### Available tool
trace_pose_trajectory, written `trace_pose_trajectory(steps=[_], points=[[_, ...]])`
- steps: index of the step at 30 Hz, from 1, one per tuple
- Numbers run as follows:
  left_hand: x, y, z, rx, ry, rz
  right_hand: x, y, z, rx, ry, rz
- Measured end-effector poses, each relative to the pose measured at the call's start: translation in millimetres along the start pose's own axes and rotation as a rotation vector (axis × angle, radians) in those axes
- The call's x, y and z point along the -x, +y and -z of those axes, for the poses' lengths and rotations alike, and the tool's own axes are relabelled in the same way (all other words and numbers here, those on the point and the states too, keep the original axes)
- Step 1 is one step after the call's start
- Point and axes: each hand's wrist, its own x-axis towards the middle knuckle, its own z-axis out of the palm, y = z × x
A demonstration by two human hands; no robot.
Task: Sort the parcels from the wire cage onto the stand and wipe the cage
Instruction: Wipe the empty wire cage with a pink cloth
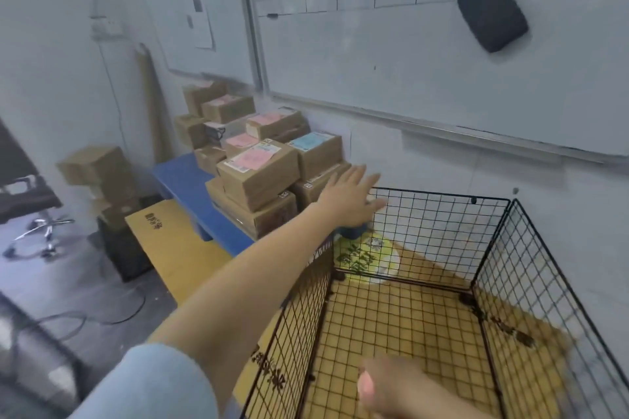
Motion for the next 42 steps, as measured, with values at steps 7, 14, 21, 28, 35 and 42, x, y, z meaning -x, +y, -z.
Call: trace_pose_trajectory(steps=[7,14,21,28,35,42], points=[[9,-38,-22,0.277,-0.284,0.313,-32,8,76,-0.096,0.405,-0.034],[23,-41,-42,0.409,-0.167,0.325,-60,-5,134,-0.453,0.699,0.026],[24,-38,-47,0.619,-0.066,0.423,-91,-33,163,-1.038,0.935,0.145],[24,-38,-47,0.775,-0.064,0.493,-126,-70,155,-1.668,0.699,0.390],[24,-39,-46,0.768,-0.073,0.445,-141,-72,124,-1.478,0.903,0.325],[30,-32,-38,0.686,-0.116,0.449,-167,-62,83,-1.361,0.871,0.044]])
